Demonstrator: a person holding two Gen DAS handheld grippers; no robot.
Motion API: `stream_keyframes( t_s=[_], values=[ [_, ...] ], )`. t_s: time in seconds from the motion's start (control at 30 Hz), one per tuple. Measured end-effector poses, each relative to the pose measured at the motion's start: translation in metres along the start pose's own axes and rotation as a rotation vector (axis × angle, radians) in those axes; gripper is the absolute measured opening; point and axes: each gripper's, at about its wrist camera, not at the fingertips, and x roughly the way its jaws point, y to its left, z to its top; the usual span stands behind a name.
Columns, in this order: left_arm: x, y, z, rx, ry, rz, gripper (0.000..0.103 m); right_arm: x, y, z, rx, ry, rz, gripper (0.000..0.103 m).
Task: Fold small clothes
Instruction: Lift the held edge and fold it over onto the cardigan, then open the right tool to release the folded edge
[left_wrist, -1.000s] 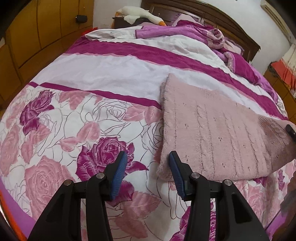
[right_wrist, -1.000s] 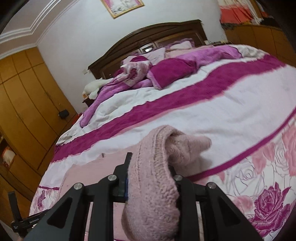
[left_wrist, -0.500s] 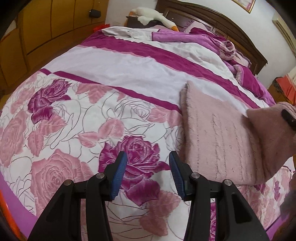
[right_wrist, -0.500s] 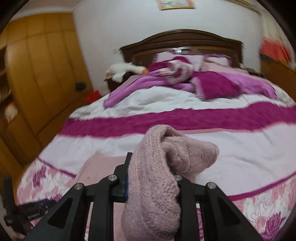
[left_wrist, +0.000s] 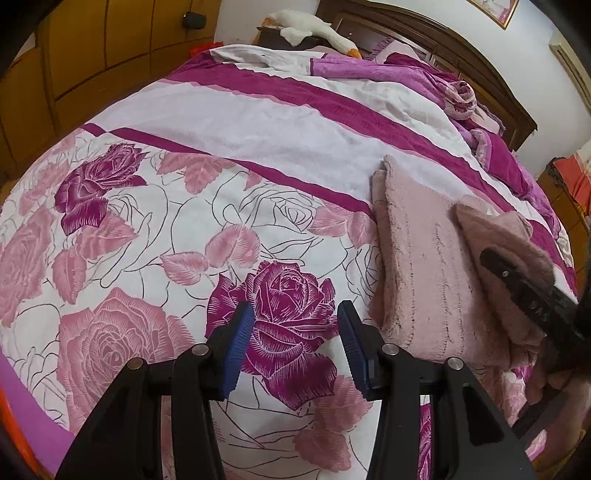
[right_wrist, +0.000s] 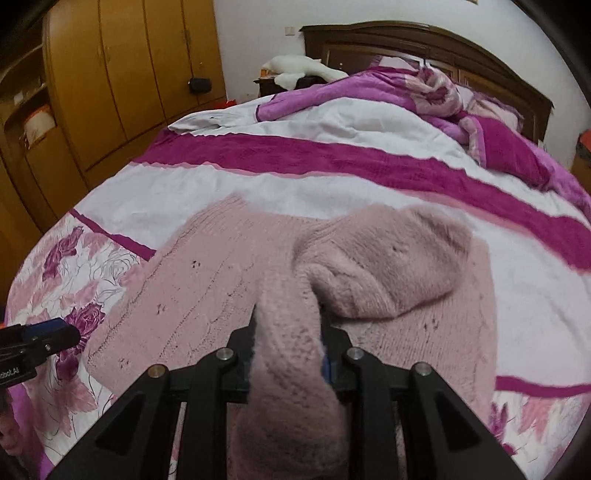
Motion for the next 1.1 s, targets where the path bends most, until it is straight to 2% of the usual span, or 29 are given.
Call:
stream_keyframes(
  t_s=[0.17,0.23,0.33,0.4,0.47,0.53,0.63,0.77,0.9,0.97,1.1],
  values=[
    [0.000,0.002,-0.001,-0.002,-0.001,-0.002,0.025,-0.029,0.014,0.014,-0.056,-0.043,-0.024,0.024],
    [0.000,0.002,-0.001,-0.002,0.001,-0.003,0.025,-0.031,0.025,0.016,-0.067,-0.038,0.003,0.024],
    [0.000,0.002,-0.001,-0.001,-0.001,-0.003,0.025,-0.015,0.046,0.005,-0.131,-0.003,0.016,0.025],
    [-0.001,0.002,0.000,-0.004,-0.004,0.001,0.025,0.006,0.056,-0.007,-0.147,0.028,0.011,0.032],
    [-0.004,0.002,0.001,-0.010,-0.013,-0.002,0.025,0.010,0.055,-0.013,-0.100,-0.002,0.055,0.046],
    [-0.007,0.001,0.003,-0.013,-0.024,-0.007,0.025,0.002,0.052,-0.014,-0.073,-0.021,0.084,0.051],
    [-0.012,-0.005,0.006,0.002,-0.038,-0.020,0.025,-0.016,0.042,-0.014,-0.044,-0.031,0.115,0.052],
    [-0.017,-0.026,0.011,0.062,-0.044,-0.042,0.025,-0.053,0.015,-0.018,0.063,-0.103,0.212,0.062],
    [-0.014,-0.052,0.019,0.104,-0.018,-0.126,0.025,-0.075,-0.011,-0.021,0.152,-0.162,0.278,0.069],
    [-0.010,-0.065,0.024,0.122,-0.004,-0.159,0.025,-0.079,-0.023,-0.022,0.176,-0.182,0.248,0.070],
    [0.009,-0.095,0.038,0.165,0.026,-0.220,0.025,-0.070,-0.048,-0.028,0.205,-0.170,0.082,0.071]
  ],
)
